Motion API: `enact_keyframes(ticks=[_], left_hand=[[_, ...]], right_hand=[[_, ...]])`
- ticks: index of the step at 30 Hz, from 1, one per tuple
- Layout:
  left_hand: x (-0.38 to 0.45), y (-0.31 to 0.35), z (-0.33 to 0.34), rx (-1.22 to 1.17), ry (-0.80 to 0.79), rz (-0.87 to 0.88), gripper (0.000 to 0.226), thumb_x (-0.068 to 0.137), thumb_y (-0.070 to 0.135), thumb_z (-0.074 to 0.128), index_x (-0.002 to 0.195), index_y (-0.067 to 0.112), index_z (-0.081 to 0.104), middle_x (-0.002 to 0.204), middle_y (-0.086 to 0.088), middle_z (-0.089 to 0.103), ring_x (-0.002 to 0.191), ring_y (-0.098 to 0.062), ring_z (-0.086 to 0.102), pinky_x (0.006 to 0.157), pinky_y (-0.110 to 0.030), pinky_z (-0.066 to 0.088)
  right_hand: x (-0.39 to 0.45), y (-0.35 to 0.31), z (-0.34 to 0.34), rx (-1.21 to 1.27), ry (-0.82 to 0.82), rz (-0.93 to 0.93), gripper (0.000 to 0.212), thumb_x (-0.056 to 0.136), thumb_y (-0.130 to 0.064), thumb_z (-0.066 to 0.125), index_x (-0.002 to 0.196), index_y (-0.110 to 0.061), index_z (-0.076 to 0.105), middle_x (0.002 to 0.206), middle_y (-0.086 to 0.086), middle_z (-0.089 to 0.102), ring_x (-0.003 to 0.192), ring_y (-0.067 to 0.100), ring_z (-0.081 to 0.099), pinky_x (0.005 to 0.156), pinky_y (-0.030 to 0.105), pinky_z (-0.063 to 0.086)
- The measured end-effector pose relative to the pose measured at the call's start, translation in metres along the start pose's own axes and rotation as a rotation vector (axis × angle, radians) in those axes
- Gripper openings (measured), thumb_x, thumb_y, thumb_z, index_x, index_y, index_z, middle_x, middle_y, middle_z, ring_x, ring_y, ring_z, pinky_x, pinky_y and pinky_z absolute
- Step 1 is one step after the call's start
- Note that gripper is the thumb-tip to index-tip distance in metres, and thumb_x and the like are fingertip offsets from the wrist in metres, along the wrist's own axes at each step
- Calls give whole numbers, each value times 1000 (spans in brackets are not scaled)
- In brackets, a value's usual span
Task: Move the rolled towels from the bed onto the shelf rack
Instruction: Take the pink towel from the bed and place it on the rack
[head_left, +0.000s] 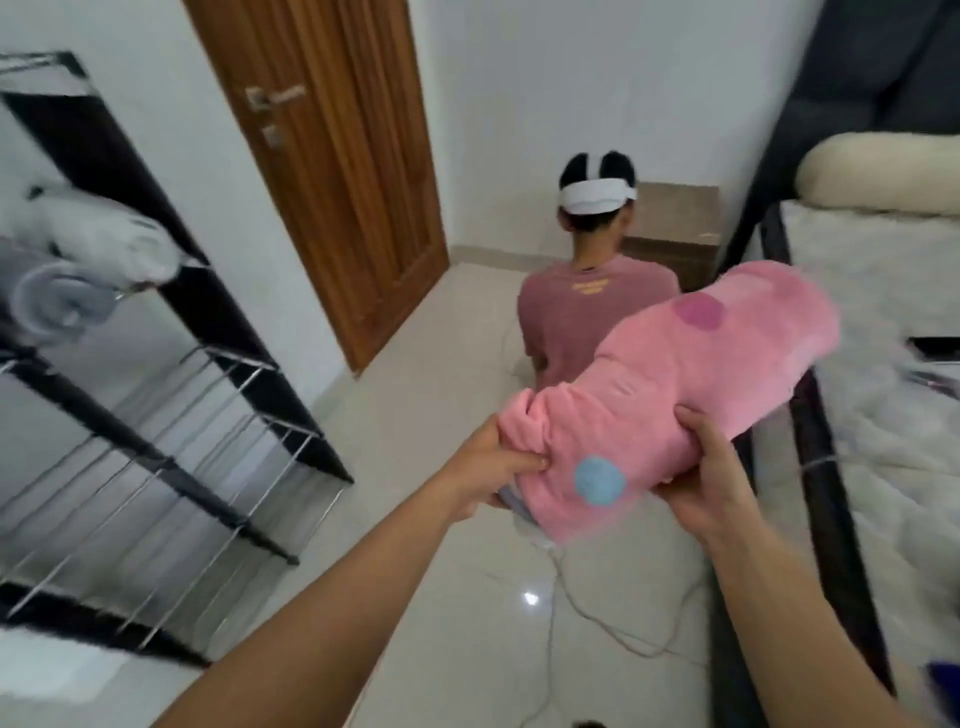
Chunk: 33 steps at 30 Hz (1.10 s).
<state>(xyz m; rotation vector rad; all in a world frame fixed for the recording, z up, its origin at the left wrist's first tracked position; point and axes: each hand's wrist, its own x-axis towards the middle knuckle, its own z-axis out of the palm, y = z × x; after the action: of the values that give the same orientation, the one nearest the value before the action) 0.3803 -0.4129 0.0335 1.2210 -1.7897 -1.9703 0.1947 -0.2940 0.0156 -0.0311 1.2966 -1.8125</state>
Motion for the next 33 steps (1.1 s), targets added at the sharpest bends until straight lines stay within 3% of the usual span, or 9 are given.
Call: enact_keyframes(ticks=[4, 8, 11, 13, 18, 22, 25, 28, 33], left_hand=[[-10, -27, -86, -26, 198, -37, 47, 76, 3, 65, 110, 35, 57, 107, 0, 68, 90, -17, 64, 76, -45, 57], [-7, -48, -163, -62, 317, -171, 38, 76, 2, 59, 94, 35, 56, 105, -1, 67, 87, -16, 62, 75, -37, 55], [13, -60, -215, -69, 355, -240, 45, 76, 1, 58, 109, 30, 54, 108, -1, 64, 96, -21, 60, 74, -33, 53], [25, -66, -240, -68, 367, -293, 49, 76, 1, 59, 118, 25, 53, 106, -1, 63, 99, -23, 59, 81, -39, 53], [69, -69, -318, -168, 407, -429, 29, 80, 0, 59, 97, 23, 54, 86, 1, 59, 86, -19, 55, 83, -44, 52], [97, -84, -366, -331, 487, -495, 33, 81, -1, 58, 106, 21, 56, 94, -2, 59, 85, -19, 54, 77, -41, 55], [114, -105, -393, -425, 532, -574, 33, 79, -1, 60, 107, 16, 58, 96, -6, 56, 84, -20, 52, 86, -46, 55], [125, -123, -420, -521, 496, -621, 31, 82, -5, 58, 108, 12, 56, 90, -5, 57, 77, -19, 54, 88, -43, 52], [158, -143, -474, -636, 545, -505, 45, 80, -11, 50, 114, 19, 53, 105, -8, 61, 95, -28, 59, 94, -51, 51]], right_hand=[[31, 45, 100, -217, -168, 92, 2, 76, -23, 66, 75, -24, 67, 80, -2, 59, 71, 15, 50, 55, 29, 46], [66, 94, 197, -399, -275, 110, 53, 54, -31, 77, 105, -19, 68, 96, -2, 64, 87, 17, 55, 62, 32, 49], [89, 122, 264, -517, -385, 51, 44, 66, -22, 76, 107, -18, 60, 90, -3, 64, 76, 14, 55, 62, 31, 43], [105, 138, 300, -600, -468, 24, 51, 59, -26, 76, 106, -16, 59, 90, -2, 66, 74, 16, 57, 60, 30, 42], [165, 182, 401, -817, -607, 81, 65, 51, -36, 76, 109, -14, 59, 105, 4, 69, 89, 22, 64, 67, 33, 49], [202, 220, 469, -1023, -679, 109, 76, 47, -50, 74, 113, -15, 57, 110, 7, 67, 95, 28, 63, 61, 33, 50], [218, 255, 510, -1192, -796, 118, 77, 55, -52, 73, 117, -12, 53, 114, 11, 63, 97, 32, 61, 55, 29, 43], [230, 295, 538, -1343, -875, 128, 74, 70, -47, 72, 127, -9, 46, 121, 13, 57, 104, 32, 58, 66, 34, 46], [257, 348, 584, -1401, -836, 63, 73, 73, -44, 71, 129, -5, 46, 125, 17, 57, 110, 35, 57, 90, 41, 50]])
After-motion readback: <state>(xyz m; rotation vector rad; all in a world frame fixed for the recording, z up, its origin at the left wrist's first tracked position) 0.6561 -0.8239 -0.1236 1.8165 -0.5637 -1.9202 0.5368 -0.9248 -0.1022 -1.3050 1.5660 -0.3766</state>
